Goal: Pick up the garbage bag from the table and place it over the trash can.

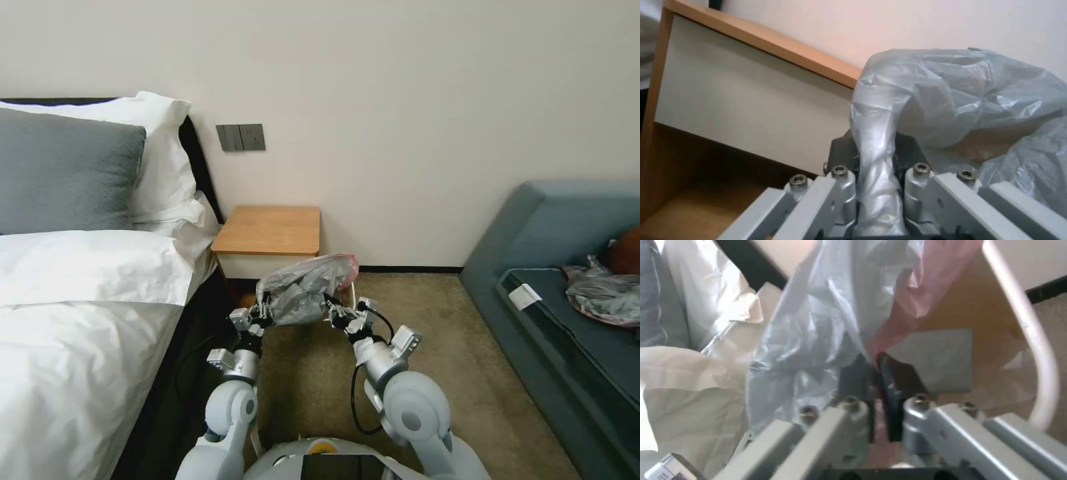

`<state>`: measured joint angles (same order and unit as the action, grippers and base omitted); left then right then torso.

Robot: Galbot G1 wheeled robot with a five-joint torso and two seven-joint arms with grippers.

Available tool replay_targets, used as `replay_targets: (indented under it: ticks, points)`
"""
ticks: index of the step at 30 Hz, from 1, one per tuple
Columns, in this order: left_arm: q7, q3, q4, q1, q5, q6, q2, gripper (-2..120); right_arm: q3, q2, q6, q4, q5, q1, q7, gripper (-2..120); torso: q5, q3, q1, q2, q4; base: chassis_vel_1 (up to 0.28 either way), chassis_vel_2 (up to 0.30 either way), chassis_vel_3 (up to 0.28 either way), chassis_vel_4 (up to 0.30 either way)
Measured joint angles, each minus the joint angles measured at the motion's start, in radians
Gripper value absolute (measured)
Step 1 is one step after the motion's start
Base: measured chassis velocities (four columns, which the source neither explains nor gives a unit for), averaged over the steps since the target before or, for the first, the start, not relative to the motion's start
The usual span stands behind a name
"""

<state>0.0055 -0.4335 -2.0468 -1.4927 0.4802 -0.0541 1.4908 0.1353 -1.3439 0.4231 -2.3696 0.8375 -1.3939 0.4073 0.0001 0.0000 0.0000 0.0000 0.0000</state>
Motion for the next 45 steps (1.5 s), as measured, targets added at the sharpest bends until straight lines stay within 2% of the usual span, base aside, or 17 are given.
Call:
replay_targets:
  ticks: [2, 21, 31, 36, 40, 42, 44, 45]
  points:
    - [-0.002, -0.001, 0.003, 0.001, 0.000, 0.001, 0.003, 7, 0.001, 0.001, -0.001, -0.007, -0.011, -0.009, 0.000, 0, -0.0001, 0.000, 0.000, 0.000, 0.0000, 0.000, 0.000, 0.000, 0.000]
    - [-0.009, -0.021, 0.000, 0.011, 0.018, 0.007, 0.031, 7, 0.029, 0.048, -0.015, -0.085, -0.110, -0.168, -0.034, 0, 0.0000, 0.000, 0.000, 0.000, -0.0001, 0.000, 0.000, 0.000, 0.000]
    - [-0.017, -0.021, -0.019, 0.001, 0.058, 0.027, 0.034, 7, 0.077, 0.070, -0.043, -0.069, -0.167, -0.190, -0.061, 0, -0.0001, 0.000, 0.000, 0.000, 0.0000, 0.000, 0.000, 0.000, 0.000]
    - [-0.023, -0.019, -0.029, -0.003, 0.091, 0.044, 0.027, 7, 0.090, 0.073, -0.071, -0.030, -0.243, -0.183, -0.086, 0, -0.0001, 0.000, 0.000, 0.000, 0.0000, 0.000, 0.000, 0.000, 0.000]
    - [-0.024, -0.016, -0.035, -0.011, 0.109, 0.054, 0.024, 7, 0.099, 0.080, -0.120, 0.034, -0.391, -0.184, -0.122, 0, 0.0000, 0.000, 0.000, 0.000, 0.0000, 0.000, 0.000, 0.000, 0.000]
    - [-0.024, -0.016, -0.035, -0.012, 0.110, 0.054, 0.024, 7, 0.101, 0.081, -0.129, 0.043, -0.419, -0.187, -0.130, 0, 0.0000, 0.000, 0.000, 0.000, 0.0000, 0.000, 0.000, 0.000, 0.000]
    - [-0.026, -0.017, -0.035, -0.013, 0.110, 0.054, 0.024, 7, 0.110, 0.084, -0.151, 0.053, -0.490, -0.205, -0.154, 10, 0.0001, 0.000, 0.000, 0.000, 0.0000, 0.000, 0.000, 0.000, 0.000]
    - [-0.026, -0.017, -0.035, -0.013, 0.110, 0.054, 0.024, 7, 0.110, 0.084, -0.151, 0.053, -0.490, -0.205, -0.154, 10, 0.0001, 0.000, 0.000, 0.000, 0.0000, 0.000, 0.000, 0.000, 0.000]
